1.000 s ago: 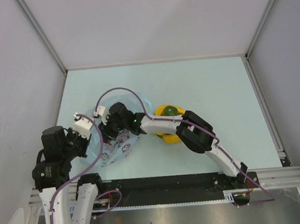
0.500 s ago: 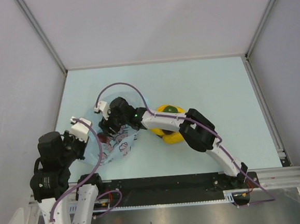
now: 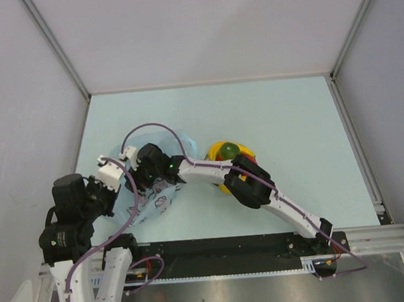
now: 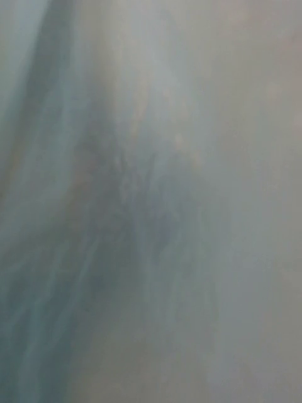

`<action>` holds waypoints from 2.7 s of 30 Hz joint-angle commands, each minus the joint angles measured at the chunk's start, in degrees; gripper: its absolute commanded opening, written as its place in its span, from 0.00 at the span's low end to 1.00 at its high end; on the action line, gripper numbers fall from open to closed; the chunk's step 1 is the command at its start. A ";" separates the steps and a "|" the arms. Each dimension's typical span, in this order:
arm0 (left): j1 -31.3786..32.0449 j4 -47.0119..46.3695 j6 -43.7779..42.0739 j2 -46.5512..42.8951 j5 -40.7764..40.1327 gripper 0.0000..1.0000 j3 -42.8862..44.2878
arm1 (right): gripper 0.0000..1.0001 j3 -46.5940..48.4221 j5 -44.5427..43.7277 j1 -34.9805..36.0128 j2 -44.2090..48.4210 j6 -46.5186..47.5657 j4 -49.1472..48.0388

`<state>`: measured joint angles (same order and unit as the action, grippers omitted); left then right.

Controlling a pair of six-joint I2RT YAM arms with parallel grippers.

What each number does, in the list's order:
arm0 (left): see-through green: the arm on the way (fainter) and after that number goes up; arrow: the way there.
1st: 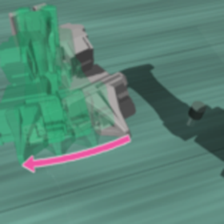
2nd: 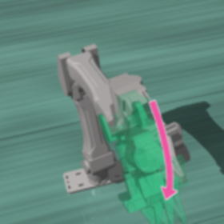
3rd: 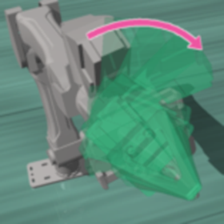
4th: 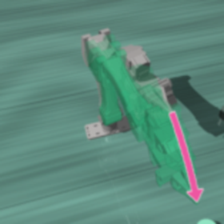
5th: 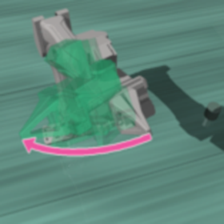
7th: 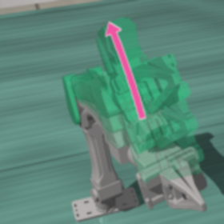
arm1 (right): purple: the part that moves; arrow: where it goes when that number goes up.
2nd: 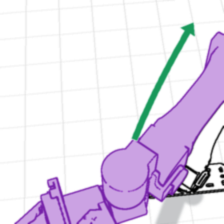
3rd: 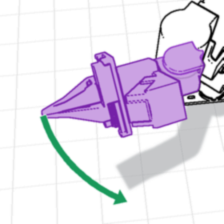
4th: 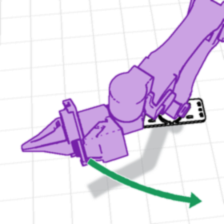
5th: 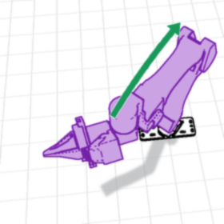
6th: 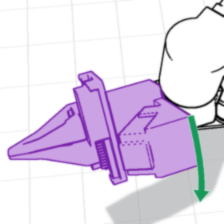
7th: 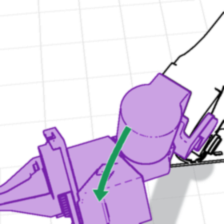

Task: Take the fake fruits out of the plastic bag
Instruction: Take out the fake fruit from the plastic bag, then place the fake fruit on the plate.

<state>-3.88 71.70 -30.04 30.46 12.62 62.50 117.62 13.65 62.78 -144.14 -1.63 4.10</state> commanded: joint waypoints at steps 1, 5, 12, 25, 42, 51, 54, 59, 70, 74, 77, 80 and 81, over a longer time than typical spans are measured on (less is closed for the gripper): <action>0.19 1.16 -1.16 1.36 0.30 0.00 1.66 | 0.85 4.10 3.56 -0.91 -2.46 -3.99 -3.48; 0.19 1.69 -0.02 2.85 0.12 0.00 2.45 | 0.88 7.09 5.51 -1.43 -4.66 -6.37 -6.73; 0.19 1.16 2.09 4.26 -0.84 0.00 2.71 | 0.57 12.62 11.48 -3.10 -8.70 -10.41 -10.43; 0.19 -13.51 7.63 5.48 0.65 0.00 -0.80 | 0.28 -9.67 20.71 -10.31 15.62 1.44 -1.12; 0.01 -38.21 23.10 11.91 -4.01 0.00 -4.75 | 0.30 -22.68 18.44 -11.79 49.72 31.95 33.95; 0.01 -38.57 24.33 11.90 -1.55 0.00 -5.90 | 0.30 -37.81 8.42 -30.50 63.10 32.66 43.98; -0.16 -38.92 24.24 12.08 -1.81 0.00 -5.81 | 0.30 -39.58 6.05 -34.90 61.79 31.26 44.33; -0.51 -38.39 24.33 12.08 -1.72 0.00 -5.90 | 0.31 -41.07 5.60 -38.96 59.59 29.75 43.98; -1.13 -38.13 24.42 11.91 -1.29 0.00 -6.69 | 0.38 -43.97 8.50 -37.03 58.53 28.09 44.59; -1.31 -38.04 24.42 11.56 -1.20 0.00 -6.87 | 0.39 -44.50 9.47 -35.81 57.65 26.85 44.33; -1.48 -38.04 24.50 11.38 -1.02 0.00 -7.30 | 0.40 -44.59 9.47 -34.84 57.39 26.77 44.42; -1.57 -37.78 24.42 11.12 -0.76 0.00 -7.39 | 0.42 -44.94 9.20 -33.52 56.86 26.77 44.33; -1.48 -37.60 24.42 11.11 -0.67 0.00 -7.39 | 0.43 -45.02 8.77 -32.91 56.69 26.85 44.07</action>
<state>-4.86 34.83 -6.44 42.33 10.92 55.51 72.95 21.96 28.18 -87.05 25.96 48.56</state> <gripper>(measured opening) 0.009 0.557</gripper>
